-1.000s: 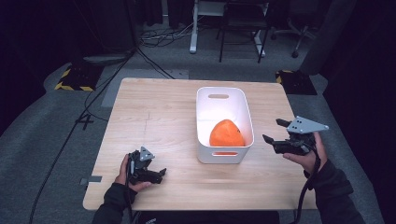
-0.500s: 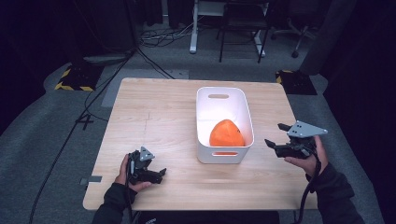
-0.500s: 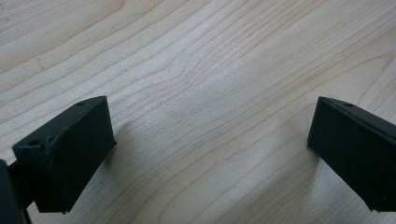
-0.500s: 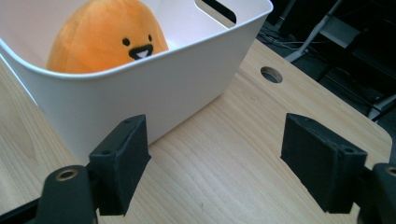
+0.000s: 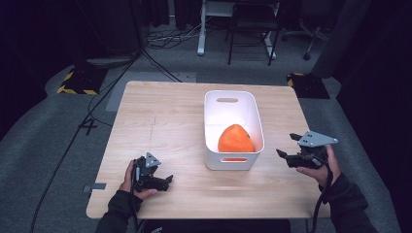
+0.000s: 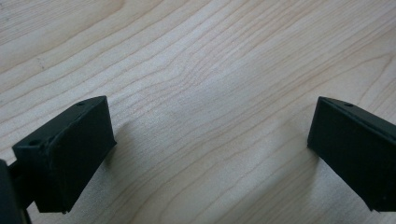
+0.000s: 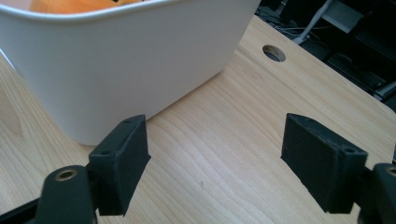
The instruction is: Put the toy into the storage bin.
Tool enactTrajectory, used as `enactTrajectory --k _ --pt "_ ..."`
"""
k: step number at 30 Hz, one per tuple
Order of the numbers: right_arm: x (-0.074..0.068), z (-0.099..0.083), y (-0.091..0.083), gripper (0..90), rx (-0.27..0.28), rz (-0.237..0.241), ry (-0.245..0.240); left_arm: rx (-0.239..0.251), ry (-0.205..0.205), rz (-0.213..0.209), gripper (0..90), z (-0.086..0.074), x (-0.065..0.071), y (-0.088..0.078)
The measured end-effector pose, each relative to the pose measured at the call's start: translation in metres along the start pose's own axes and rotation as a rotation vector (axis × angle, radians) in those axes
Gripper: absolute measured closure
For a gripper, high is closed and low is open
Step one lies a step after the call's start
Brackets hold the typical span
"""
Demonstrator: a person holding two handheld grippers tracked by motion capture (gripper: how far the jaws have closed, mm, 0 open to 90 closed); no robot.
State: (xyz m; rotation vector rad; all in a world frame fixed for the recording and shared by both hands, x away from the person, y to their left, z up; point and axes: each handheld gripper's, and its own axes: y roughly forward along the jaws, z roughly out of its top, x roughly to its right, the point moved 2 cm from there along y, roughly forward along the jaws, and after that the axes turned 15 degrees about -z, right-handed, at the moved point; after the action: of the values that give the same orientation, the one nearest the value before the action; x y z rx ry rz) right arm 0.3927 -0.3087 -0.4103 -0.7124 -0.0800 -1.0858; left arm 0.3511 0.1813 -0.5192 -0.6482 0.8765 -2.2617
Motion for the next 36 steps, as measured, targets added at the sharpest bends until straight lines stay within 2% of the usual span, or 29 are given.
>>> enactTrajectory --k 8,36 --pt "0.002 -0.01 0.002 22.3 -0.014 -0.024 0.01 0.0 0.0 0.0 0.6 0.0 0.0 0.0" --pt "0.001 -0.049 0.009 21.8 -0.104 -0.018 0.015 0.0 0.0 0.0 0.6 0.0 0.0 0.0"
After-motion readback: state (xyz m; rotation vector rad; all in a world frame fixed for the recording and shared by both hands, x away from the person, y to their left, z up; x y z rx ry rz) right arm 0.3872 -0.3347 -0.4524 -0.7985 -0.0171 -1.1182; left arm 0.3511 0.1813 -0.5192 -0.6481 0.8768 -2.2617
